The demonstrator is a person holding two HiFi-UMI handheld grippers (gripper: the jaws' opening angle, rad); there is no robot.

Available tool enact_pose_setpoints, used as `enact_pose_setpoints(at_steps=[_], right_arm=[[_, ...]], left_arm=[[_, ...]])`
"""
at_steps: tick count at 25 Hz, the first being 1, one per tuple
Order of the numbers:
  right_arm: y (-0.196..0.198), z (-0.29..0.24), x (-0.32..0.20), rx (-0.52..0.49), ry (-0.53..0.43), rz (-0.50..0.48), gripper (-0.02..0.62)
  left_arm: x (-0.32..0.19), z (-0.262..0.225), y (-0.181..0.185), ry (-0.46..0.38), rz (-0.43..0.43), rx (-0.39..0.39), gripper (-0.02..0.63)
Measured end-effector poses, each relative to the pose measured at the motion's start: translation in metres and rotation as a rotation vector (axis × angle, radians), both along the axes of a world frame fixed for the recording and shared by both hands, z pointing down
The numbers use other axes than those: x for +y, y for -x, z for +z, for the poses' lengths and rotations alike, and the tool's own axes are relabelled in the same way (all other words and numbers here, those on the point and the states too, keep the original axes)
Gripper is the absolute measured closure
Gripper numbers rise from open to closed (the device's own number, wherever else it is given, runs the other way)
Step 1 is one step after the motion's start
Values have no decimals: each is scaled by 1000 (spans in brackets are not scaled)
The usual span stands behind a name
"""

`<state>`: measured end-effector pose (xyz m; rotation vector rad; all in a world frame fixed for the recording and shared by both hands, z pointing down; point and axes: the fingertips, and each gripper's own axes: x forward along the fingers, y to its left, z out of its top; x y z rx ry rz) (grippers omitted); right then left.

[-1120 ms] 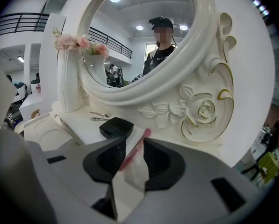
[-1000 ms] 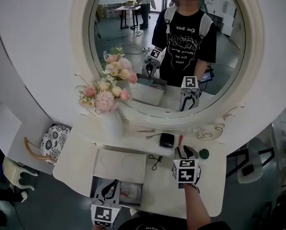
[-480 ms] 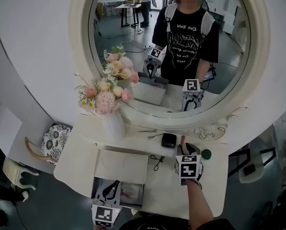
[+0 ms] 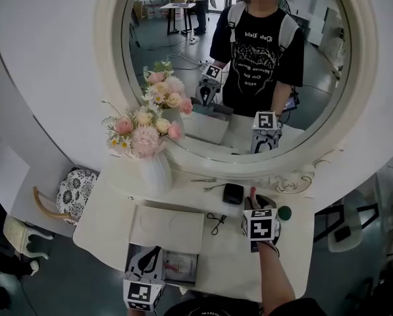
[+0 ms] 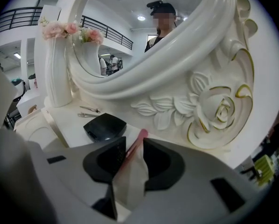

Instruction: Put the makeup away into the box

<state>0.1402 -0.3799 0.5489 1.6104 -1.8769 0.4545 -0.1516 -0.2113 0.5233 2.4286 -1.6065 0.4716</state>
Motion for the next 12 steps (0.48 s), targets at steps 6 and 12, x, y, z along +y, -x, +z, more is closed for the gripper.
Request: enact_pose_setpoints(at_steps=[6,12], right_arm=[[2,9,1,-11,44,10,474],[0,9,0,-27,48,26,474]], left_arm=[[-6,-5,1,-8,11,-9,583],[-10,-6,7,-8,5,-18,583]])
